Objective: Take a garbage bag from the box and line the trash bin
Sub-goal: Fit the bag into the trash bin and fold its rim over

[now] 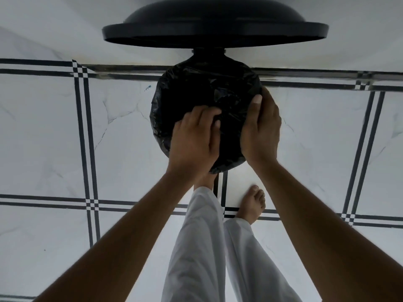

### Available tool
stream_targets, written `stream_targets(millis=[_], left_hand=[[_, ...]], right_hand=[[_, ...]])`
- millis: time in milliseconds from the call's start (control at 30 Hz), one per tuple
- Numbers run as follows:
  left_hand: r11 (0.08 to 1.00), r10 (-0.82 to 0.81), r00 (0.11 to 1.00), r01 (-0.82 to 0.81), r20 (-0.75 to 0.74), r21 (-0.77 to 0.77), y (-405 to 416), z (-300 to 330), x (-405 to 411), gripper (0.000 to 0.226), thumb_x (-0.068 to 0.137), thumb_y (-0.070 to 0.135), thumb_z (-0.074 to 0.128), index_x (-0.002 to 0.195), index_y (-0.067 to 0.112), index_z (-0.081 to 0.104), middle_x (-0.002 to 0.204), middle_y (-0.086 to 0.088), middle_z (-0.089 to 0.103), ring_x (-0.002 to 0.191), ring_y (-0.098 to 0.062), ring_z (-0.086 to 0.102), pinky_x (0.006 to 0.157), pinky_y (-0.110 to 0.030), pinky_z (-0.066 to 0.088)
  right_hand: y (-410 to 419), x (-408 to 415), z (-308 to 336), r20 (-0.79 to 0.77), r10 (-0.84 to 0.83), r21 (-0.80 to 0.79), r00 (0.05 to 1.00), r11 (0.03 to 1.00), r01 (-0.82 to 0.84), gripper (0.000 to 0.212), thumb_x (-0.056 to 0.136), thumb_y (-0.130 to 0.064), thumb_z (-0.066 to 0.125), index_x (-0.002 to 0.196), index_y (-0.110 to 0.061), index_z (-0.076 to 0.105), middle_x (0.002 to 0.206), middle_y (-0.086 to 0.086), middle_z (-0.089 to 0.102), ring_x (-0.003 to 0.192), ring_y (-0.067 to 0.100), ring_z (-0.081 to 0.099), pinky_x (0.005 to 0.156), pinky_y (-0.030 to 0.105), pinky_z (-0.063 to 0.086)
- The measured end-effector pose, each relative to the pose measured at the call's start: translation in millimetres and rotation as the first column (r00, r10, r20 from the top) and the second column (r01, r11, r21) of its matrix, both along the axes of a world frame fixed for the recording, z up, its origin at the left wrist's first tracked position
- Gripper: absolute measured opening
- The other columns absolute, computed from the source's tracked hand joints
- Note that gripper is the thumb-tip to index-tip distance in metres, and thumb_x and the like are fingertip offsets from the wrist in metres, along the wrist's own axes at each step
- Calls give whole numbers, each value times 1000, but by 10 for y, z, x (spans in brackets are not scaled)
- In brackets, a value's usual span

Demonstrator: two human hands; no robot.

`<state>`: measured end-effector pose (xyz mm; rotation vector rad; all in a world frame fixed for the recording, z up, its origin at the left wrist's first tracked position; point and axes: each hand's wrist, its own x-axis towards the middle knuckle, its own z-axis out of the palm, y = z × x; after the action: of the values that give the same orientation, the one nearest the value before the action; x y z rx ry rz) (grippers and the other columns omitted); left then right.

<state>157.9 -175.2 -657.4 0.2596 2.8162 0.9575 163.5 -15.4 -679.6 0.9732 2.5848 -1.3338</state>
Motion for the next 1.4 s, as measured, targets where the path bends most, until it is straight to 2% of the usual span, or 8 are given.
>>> stream_targets(millis=[233,400,500,633,767,933,1233,1400], left_hand=[[990,47,857,26,513,-135,242,-1092,-463,51,114,47,47,151,14,58,156,-13,57,145,-35,53,118,-43,46],[938,176,612,133,771,-319,248,-1322,-528,111,91,95,39,176,27,16,186,-4,6,171,-33,-1,136,-53,6],[947,216,499,102,839,-305,187,-1324,-557,124,82,101,45,177,31,5,186,-4,-9,171,-37,-5,137,-56,4],[934,213,677,71,705,-350,171,-1226,-521,96,105,75,43,174,12,23,182,-21,14,167,-41,17,135,-49,16],[910,92,903,95,420,-404,150,-1053,-456,49,107,29,56,148,3,60,152,-25,57,137,-46,55,114,-48,45],[901,64,764,233,642,-367,149,-1213,-615,38,110,11,55,144,-1,65,146,-28,66,137,-45,63,115,-48,50],[932,111,537,236,836,-275,17,-1809,-578,86,113,30,58,176,13,1,185,-11,-6,171,-33,4,136,-39,13],[961,142,660,86,737,-262,23,-1640,-583,86,105,34,67,173,6,23,179,-21,27,164,-36,31,133,-37,28]], right_hand=[[-40,-73,-341,19,-57,91,998,994,55,56,119,-46,24,170,-28,39,165,2,53,149,26,51,118,47,43],[-21,-50,-436,-6,-65,132,998,989,66,57,119,-46,22,169,-27,41,161,1,54,144,21,54,114,52,51],[-17,-41,-446,-20,-66,130,998,989,68,57,119,-47,22,169,-27,42,160,1,56,143,20,55,112,53,52],[-35,-64,-408,-10,-95,119,995,988,95,60,117,-51,20,167,-29,44,156,-1,58,139,19,57,110,51,53],[-59,-86,-353,-2,-110,110,994,988,109,64,114,-54,18,165,-28,47,154,1,60,137,20,59,109,53,54],[-72,-82,-374,-11,-124,118,992,985,125,61,115,-53,20,163,-28,49,151,0,62,135,20,60,109,50,53],[-33,-42,-501,-52,-106,142,993,983,113,51,120,-45,25,162,-29,51,146,-4,65,131,13,61,99,29,43],[-27,-42,-448,-24,-91,119,996,989,93,52,119,-48,24,162,-31,48,148,-4,63,134,13,58,107,37,47]])
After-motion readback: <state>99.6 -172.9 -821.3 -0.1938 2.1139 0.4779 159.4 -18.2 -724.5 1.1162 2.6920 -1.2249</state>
